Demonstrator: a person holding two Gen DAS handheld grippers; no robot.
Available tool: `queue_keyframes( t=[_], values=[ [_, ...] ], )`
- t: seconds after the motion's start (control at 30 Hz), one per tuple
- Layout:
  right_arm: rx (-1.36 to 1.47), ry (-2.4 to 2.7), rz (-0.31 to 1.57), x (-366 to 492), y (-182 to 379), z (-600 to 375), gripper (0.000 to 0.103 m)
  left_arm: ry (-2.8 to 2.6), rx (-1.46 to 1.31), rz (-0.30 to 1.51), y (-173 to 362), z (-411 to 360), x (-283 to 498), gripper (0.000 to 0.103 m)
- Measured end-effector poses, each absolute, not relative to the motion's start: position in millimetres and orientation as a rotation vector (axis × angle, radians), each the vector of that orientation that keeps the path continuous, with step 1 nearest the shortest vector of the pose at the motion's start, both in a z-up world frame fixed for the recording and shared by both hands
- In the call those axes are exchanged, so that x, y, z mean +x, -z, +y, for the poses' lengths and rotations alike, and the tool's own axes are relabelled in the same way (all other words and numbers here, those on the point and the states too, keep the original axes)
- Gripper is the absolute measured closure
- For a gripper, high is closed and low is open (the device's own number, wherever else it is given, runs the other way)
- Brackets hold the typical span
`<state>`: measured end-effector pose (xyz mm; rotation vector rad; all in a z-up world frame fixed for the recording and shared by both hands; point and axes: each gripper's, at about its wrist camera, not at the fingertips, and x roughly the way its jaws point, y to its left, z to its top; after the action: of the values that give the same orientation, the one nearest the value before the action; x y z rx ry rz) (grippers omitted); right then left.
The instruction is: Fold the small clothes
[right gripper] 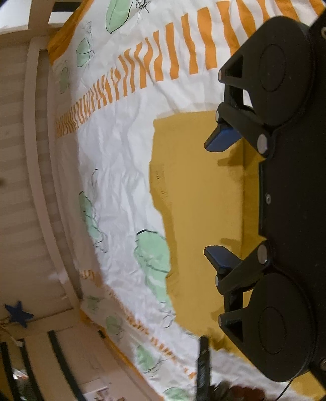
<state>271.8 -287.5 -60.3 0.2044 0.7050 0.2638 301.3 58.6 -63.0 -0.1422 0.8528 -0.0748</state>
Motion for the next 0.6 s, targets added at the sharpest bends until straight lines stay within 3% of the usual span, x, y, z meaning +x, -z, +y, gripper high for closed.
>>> queue_keyframes(
  t=[0.07, 0.4, 0.43, 0.47, 0.6],
  values=[
    [0.224, -0.276, 0.691, 271, 56, -289, 0.012, 0.075, -0.153, 0.869, 68, 58, 305, 0.033],
    [0.229, -0.266, 0.714, 273, 62, -289, 0.011, 0.081, -0.215, 0.878, 81, 62, 313, 0.034],
    [0.228, -0.266, 0.719, 274, 64, -289, 0.011, 0.082, -0.227, 0.874, 81, 62, 313, 0.037],
    [0.232, -0.268, 0.725, 274, 65, -289, 0.011, 0.084, -0.239, 0.868, 81, 63, 313, 0.048],
    [0.244, -0.267, 0.743, 275, 69, -290, 0.011, 0.052, -0.263, 0.864, 81, 66, 313, 0.076]
  ],
)
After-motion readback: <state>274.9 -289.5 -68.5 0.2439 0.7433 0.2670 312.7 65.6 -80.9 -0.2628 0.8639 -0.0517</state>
